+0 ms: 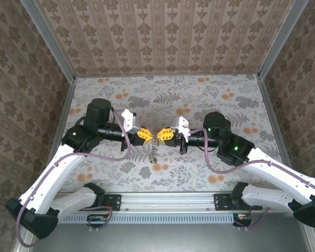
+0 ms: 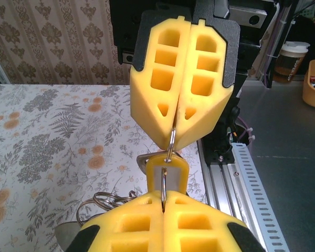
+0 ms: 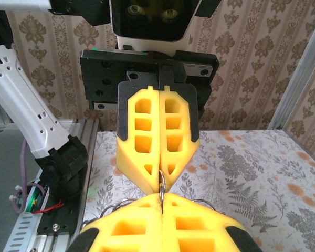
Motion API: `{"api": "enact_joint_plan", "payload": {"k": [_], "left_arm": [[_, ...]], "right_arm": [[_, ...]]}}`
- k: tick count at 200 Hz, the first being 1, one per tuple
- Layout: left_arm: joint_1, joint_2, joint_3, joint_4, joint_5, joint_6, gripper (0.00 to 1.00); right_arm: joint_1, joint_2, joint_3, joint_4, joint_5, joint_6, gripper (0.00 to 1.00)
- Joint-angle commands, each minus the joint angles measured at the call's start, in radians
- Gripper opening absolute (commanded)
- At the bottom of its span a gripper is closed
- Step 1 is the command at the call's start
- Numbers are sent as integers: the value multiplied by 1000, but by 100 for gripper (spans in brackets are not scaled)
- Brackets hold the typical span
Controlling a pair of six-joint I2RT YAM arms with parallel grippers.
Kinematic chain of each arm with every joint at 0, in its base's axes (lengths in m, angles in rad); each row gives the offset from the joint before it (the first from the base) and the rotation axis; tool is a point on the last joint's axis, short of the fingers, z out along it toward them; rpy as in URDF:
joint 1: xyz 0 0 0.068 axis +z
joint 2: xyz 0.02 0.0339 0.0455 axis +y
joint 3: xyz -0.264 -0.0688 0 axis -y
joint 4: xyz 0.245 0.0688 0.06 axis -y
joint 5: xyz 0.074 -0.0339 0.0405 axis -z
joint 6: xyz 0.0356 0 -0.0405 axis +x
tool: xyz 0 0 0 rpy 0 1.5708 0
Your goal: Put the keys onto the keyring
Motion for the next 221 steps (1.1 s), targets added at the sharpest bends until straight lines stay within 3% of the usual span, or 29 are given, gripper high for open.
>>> {"api": "enact_joint_plan", "payload": {"k": [1,221], "left_arm": [[0,-22,-7,18,16,18,0],[-1,-22,-7,23,14,18,0]], "right_arm": [[-8,4,23,1,-13,13,0],[-11,19,39,-3,-51,21,0]]}}
